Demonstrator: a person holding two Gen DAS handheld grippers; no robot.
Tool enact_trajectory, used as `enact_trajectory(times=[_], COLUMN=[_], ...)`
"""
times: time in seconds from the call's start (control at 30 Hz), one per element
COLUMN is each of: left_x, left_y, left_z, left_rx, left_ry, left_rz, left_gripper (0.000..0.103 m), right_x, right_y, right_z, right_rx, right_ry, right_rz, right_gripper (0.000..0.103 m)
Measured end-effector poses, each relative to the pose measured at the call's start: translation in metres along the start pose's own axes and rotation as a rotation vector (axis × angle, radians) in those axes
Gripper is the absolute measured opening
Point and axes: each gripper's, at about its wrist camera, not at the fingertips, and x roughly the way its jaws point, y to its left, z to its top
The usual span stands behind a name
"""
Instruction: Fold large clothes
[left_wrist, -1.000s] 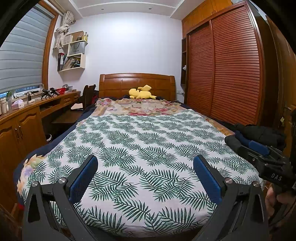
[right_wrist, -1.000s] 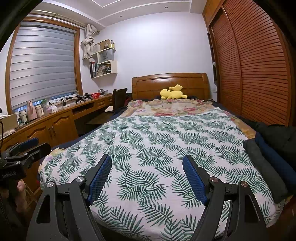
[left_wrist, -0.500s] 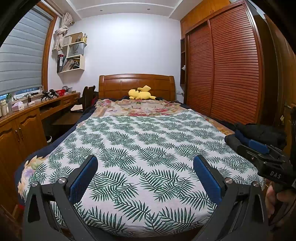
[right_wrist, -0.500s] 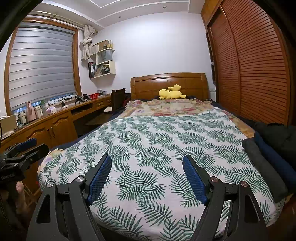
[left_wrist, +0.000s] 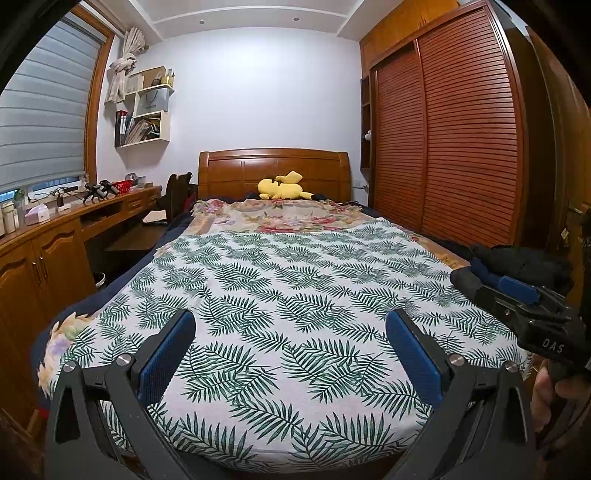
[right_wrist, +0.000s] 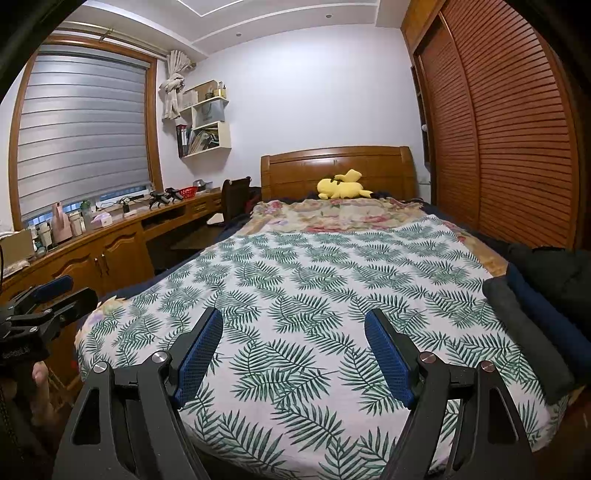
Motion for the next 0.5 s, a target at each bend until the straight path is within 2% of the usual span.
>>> enact_trajectory(times=[0.5], left_x=[-0.0004], left_y=[0.0038], left_z=[0.0013], left_rx=[0.002], left_ry=[0.0], left_rz=[0.001], left_gripper=[0.103], right_x=[0.0023], right_y=[-0.0013], right_z=[0.0005], right_rx=[0.002], right_ry=[-0.001], right_rz=[0.0], right_gripper=[0.081])
